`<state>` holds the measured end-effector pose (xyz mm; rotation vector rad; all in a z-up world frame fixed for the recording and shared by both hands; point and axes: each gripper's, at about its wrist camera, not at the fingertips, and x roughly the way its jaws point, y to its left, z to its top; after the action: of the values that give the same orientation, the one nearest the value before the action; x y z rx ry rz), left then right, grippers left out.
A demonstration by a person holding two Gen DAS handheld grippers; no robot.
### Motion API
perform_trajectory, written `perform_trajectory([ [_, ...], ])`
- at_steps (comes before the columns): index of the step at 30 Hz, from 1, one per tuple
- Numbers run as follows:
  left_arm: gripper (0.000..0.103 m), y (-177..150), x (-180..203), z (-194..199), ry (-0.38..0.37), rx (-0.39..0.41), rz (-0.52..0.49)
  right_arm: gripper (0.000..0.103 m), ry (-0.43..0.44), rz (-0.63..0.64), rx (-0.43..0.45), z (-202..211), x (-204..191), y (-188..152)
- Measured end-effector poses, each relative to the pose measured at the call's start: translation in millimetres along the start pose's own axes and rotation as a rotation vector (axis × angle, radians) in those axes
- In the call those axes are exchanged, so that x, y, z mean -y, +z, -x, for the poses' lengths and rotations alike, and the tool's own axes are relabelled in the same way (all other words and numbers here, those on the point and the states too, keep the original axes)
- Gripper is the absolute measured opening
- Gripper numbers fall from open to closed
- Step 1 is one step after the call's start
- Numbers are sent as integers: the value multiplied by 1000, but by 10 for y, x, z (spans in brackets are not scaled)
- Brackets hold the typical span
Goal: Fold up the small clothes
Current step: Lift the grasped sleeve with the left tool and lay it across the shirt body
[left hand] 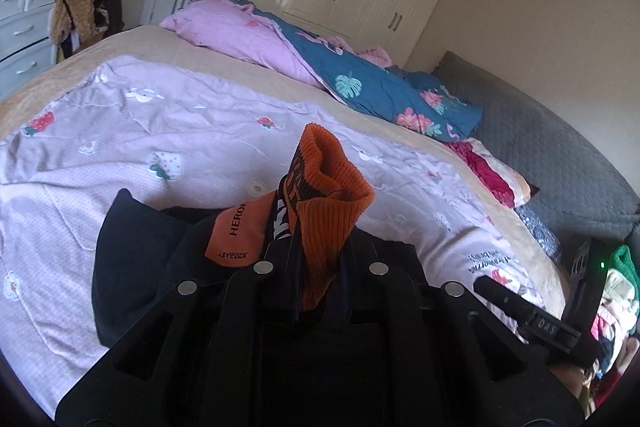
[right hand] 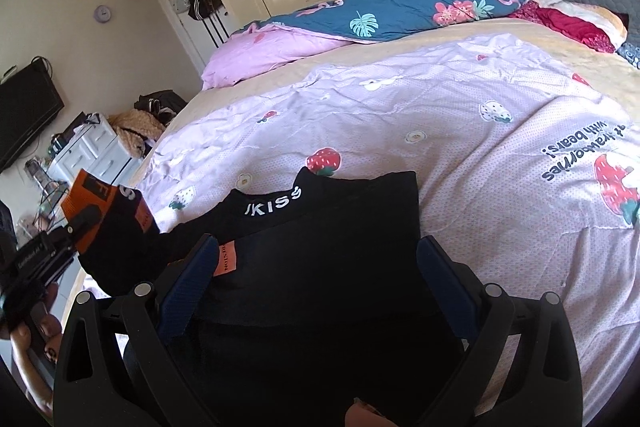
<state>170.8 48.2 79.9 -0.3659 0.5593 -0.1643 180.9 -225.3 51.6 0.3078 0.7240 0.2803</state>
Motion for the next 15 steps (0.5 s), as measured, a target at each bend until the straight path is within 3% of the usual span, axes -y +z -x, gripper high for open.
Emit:
perform_trajectory([
  [15, 9, -597, 275, -791, -138, -300, -105, 98, -63, -63, -16, -127, 331, 32],
])
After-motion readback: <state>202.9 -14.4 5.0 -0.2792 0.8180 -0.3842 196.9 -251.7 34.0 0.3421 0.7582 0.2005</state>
